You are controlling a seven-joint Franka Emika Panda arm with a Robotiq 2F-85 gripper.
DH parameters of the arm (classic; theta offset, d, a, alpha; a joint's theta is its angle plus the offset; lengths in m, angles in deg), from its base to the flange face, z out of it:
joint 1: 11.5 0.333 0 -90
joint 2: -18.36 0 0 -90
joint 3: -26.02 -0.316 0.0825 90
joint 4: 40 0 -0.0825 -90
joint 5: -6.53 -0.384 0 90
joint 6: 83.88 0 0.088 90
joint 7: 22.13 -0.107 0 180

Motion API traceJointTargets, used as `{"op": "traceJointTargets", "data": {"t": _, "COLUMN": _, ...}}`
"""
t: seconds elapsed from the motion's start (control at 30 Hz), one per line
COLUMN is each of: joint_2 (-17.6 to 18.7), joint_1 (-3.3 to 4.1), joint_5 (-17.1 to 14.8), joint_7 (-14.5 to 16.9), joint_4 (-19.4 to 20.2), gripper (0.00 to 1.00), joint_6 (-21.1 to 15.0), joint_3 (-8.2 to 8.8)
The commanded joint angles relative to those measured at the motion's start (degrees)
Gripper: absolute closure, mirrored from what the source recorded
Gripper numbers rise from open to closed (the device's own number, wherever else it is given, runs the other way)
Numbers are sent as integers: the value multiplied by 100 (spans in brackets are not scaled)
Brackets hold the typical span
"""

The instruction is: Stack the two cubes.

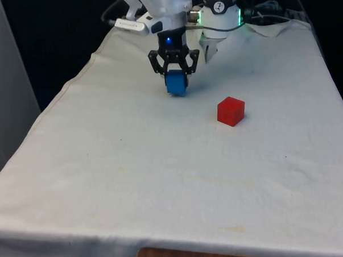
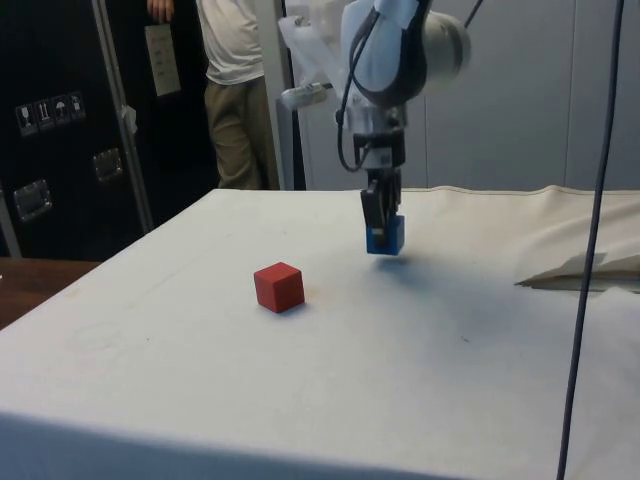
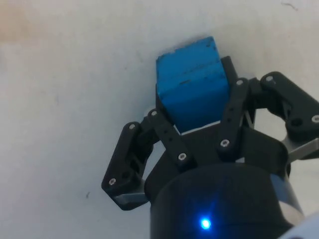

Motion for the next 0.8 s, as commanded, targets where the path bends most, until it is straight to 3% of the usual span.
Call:
{"op": "traceJointTargets", "data": {"t": 0.0, "joint_2": -52, "joint_1": 52, "joint_5": 126, "joint_7": -120, "joint_4": -74, "gripper": 98, "joint_6": 155, "joint_3": 63}}
{"op": "traceJointTargets", "data": {"t": 0.1, "joint_2": -126, "joint_1": 63, "joint_5": 166, "joint_7": -160, "joint_4": -172, "gripper": 98, "joint_6": 315, "joint_3": 57}}
{"op": "traceJointTargets", "data": {"t": 0.13, "joint_2": -155, "joint_1": 11, "joint_5": 23, "joint_7": -23, "joint_4": -126, "gripper": 98, "joint_6": 269, "joint_3": 0}}
{"op": "traceJointTargets", "data": {"t": 0.17, "joint_2": -149, "joint_1": 63, "joint_5": 183, "joint_7": -172, "joint_4": -206, "gripper": 98, "joint_6": 367, "joint_3": 63}}
{"op": "traceJointTargets", "data": {"t": 0.37, "joint_2": -212, "joint_1": 80, "joint_5": 344, "joint_7": -338, "joint_4": -470, "gripper": 98, "joint_6": 710, "joint_3": 46}}
{"op": "traceJointTargets", "data": {"t": 0.4, "joint_2": -235, "joint_1": 34, "joint_5": 235, "joint_7": -235, "joint_4": -470, "gripper": 98, "joint_6": 705, "joint_3": -6}}
{"op": "traceJointTargets", "data": {"t": 0.43, "joint_2": -223, "joint_1": 80, "joint_5": 401, "joint_7": -395, "joint_4": -544, "gripper": 98, "joint_6": 802, "joint_3": 40}}
{"op": "traceJointTargets", "data": {"t": 0.63, "joint_2": -223, "joint_1": 103, "joint_5": 567, "joint_7": -573, "joint_4": -768, "gripper": 98, "joint_6": 1071, "joint_3": 23}}
{"op": "traceJointTargets", "data": {"t": 0.67, "joint_2": -241, "joint_1": 63, "joint_5": 453, "joint_7": -464, "joint_4": -733, "gripper": 98, "joint_6": 1014, "joint_3": -17}}
{"op": "traceJointTargets", "data": {"t": 0.7, "joint_2": -223, "joint_1": 103, "joint_5": 596, "joint_7": -596, "joint_4": -802, "gripper": 98, "joint_6": 1112, "joint_3": 17}}
{"op": "traceJointTargets", "data": {"t": 0.77, "joint_2": -223, "joint_1": 115, "joint_5": 676, "joint_7": -682, "joint_4": -928, "gripper": 98, "joint_6": 1243, "joint_3": 6}}
